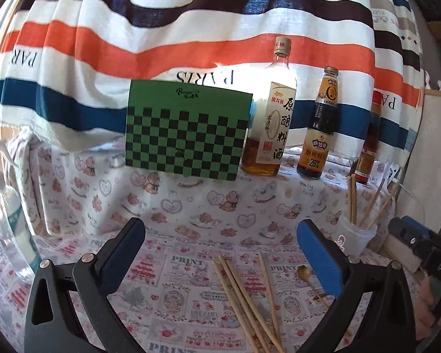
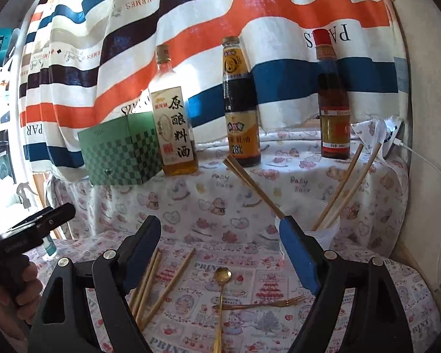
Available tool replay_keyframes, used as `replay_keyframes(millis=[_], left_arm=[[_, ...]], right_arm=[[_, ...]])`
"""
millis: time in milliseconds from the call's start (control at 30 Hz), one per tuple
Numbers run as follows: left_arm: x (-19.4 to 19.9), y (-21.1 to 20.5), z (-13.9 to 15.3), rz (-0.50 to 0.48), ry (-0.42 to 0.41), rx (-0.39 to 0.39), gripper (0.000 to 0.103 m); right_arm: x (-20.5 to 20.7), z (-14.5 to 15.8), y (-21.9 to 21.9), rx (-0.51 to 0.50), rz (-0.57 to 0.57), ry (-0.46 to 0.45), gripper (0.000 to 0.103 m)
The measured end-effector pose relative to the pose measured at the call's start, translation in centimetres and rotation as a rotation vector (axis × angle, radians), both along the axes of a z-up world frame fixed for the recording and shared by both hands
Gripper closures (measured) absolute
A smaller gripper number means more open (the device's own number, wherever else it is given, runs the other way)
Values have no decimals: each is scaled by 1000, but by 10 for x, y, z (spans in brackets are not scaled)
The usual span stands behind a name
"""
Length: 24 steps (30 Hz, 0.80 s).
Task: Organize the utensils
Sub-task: 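Move both tools back down over the chopsticks and gold utensils on the table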
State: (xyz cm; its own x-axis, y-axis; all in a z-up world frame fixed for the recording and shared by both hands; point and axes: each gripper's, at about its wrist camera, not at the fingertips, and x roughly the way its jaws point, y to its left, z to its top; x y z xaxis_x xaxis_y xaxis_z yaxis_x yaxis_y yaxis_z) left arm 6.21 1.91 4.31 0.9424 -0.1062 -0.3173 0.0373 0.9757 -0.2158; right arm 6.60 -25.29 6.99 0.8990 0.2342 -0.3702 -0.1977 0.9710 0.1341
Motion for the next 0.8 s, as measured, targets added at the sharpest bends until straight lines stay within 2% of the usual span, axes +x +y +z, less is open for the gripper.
replay_keyframes(millis=[67,133,300,433,533,600,667,800], left_arm=[[10,6,-10,-14,69,-77,1],[21,10,-20,-28,124,-113,1],[37,8,-40,18,168,-22,1],[47,8,-54,16,206,28,1],[57,12,-64,-16,259,-8,1],[61,13,-69,-7,278,5,1],[62,12,-71,6,287,27,1],[65,15,-75,2,306,9,1]], right_arm=[[8,-6,-4,17,-9,37,19],[15,-12,-10,60,-7,78,19],[29,-27,-15,69,-21,139,19],[44,-46,-17,92,-7,237,19],[52,-58,-20,147,17,306,19],[56,-62,-22,157,21,329,19],[58,-65,-24,155,6,339,19],[65,-70,-33,144,-70,389,19]])
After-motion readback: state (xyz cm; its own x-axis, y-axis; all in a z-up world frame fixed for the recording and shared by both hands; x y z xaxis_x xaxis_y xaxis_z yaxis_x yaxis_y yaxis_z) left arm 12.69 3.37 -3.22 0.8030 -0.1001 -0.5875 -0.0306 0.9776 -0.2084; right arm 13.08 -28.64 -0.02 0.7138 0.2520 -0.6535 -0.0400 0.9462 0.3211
